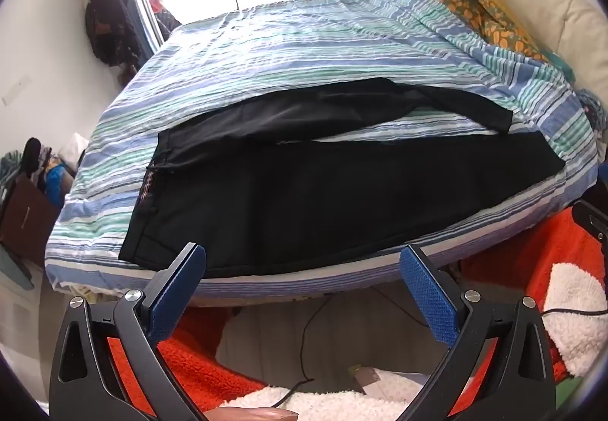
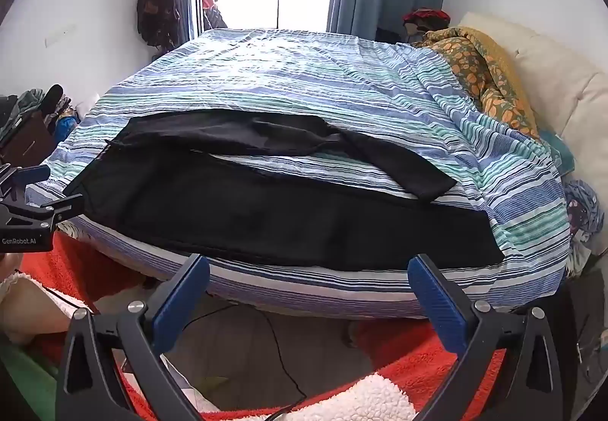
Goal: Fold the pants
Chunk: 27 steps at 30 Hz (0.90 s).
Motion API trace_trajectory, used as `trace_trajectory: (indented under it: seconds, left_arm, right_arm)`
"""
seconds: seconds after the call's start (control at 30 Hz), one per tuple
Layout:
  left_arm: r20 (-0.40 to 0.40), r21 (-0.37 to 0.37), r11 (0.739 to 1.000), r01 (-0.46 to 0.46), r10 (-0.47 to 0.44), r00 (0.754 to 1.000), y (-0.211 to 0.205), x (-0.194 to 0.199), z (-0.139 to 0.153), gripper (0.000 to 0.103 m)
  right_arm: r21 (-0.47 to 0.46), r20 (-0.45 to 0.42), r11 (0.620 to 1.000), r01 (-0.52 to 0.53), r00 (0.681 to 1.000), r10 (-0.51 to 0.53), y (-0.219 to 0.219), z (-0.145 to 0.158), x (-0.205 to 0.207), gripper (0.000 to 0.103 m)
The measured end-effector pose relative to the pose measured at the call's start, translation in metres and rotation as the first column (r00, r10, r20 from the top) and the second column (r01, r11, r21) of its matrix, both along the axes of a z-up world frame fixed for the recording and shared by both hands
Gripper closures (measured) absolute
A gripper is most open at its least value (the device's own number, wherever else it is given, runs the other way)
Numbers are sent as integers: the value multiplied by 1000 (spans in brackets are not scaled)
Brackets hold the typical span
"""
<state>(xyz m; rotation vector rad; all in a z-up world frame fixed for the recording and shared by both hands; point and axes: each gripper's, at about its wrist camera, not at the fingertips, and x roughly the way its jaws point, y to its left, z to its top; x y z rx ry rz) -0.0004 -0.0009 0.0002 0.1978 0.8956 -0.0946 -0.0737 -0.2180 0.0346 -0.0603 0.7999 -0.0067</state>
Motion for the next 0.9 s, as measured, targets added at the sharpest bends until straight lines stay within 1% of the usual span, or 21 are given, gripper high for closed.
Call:
trace_trajectory:
  seconds: [0.03,0.07,0.17,0.23,0.3,0.5,0.57,0.9]
  left_arm:
    - [2,1,1000,0,0,1000,-1,0,0,1]
    - [-9,-20,1000,0,-1,1000,1,0,0,1]
    - [-14,-21,1000,0,-1,1000,2,0,1,1]
    - [-17,-23,1000,-1,1,1000,7,-1,-5,1]
    - [-18,-23,1000,-3,3,1000,5,-1,-5,1]
    - [-34,-16,1000,-4,3,999,3,1,-6,1]
    - [-43,-14,1000,-6,5,999,2,2,-7,1]
    - [-59,-20,1000,-13,12,998,1,4,-9,1]
  right_arm:
    - [1,-1,1000,-1,1000,1,1,0,0,0]
    - [0,-3,1000,-2,1000,2,1,0,0,0]
    - [3,-7,1000,-7,1000,7,3,0,-1,0]
    - [4,-9,1000,-8,1000,8,3,0,-2,0]
    - [3,-13,1000,-1,1000,1,-4,-5,4,0]
    - [11,-20,1000,14,1000,-14,-25,-3,2,0]
    - [4,-28,1000,18,999,-18,-3,-4,6,0]
    - [11,-58,1000,4,998,-4,1,-7,11,0]
